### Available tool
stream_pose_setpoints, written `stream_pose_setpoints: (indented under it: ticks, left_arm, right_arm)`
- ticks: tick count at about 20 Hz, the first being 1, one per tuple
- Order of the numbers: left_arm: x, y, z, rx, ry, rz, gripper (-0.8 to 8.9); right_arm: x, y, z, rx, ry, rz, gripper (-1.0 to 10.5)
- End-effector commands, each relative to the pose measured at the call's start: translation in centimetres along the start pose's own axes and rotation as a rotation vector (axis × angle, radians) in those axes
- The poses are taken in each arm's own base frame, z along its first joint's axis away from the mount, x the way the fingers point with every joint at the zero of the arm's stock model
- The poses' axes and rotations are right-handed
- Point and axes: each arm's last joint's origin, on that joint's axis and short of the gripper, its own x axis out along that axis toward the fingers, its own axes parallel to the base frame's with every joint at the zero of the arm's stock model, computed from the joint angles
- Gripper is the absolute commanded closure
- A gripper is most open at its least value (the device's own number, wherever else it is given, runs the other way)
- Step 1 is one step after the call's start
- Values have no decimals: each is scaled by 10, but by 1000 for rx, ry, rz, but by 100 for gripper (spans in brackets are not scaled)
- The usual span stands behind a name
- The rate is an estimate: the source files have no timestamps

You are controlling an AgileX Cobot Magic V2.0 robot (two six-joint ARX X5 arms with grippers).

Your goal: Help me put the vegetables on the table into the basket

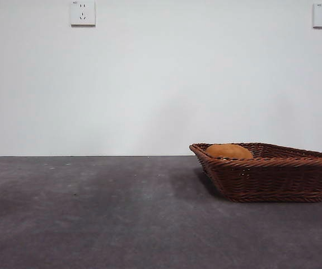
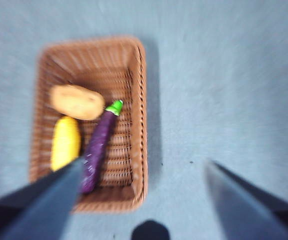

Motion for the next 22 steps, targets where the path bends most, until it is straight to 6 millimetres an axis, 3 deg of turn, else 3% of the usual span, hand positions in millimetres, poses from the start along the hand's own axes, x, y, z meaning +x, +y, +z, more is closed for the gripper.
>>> stream_pose_setpoints:
  ticks: [1, 4, 11, 15, 22]
  left_arm:
    - [0, 0, 0, 11, -6, -1, 821]
    - [0, 0, 0, 7, -6, -1, 821]
    - [1, 0, 0, -24, -5, -1, 817]
    - [6, -2, 4, -19, 16, 5, 817]
    - [22, -7, 12, -8, 75, 22, 817]
  right_arm:
    - [-41, 4, -18, -6, -81, -17, 955]
    - [-84, 8, -48, -15, -147, -38, 955]
    - [-133, 13, -89, -31, -269, -51, 946]
    - [-135, 13, -91, -29, -277, -69, 946]
    - [-113, 10, -73, -22, -201, -71, 946]
